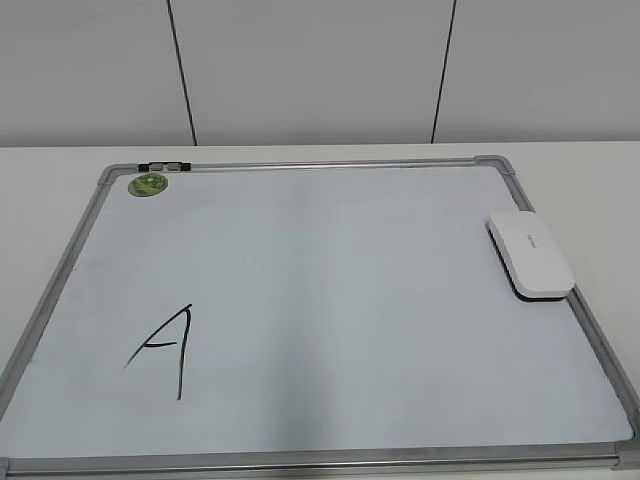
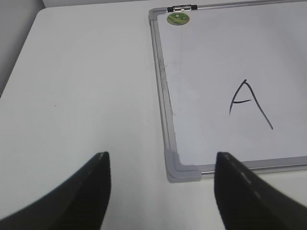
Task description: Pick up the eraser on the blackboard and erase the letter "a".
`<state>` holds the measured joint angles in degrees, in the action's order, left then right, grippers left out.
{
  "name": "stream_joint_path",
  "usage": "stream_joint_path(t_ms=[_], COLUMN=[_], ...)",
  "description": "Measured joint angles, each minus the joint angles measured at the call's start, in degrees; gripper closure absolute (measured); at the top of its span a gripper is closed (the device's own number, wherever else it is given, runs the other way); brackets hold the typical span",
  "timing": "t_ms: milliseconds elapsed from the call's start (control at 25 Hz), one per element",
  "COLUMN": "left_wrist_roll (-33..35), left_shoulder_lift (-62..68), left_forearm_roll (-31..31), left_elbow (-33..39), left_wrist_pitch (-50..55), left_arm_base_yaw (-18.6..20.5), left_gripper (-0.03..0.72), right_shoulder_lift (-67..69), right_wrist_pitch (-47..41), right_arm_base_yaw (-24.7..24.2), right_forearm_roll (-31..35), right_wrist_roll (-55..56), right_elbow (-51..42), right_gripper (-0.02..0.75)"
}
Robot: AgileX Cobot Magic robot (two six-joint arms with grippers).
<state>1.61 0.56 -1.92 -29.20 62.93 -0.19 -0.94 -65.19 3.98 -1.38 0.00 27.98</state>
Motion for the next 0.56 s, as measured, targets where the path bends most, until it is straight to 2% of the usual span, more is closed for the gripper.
stream_joint_path(t_ms=[560], left_wrist_roll=[0.0], left_shoulder_lift=[0.0], left_forearm_roll=[0.0], left_elbow=[0.0], left_wrist_pitch=[0.0], left_arm_base_yaw=[0.0], left_gripper=[0.21], right_shoulder_lift=[0.0], right_wrist_pitch=[0.0], right_arm_base_yaw=[0.0], right_forearm_roll=[0.0], right_wrist_roll=[0.0], right_elbow=[0.0], right_gripper=[0.17])
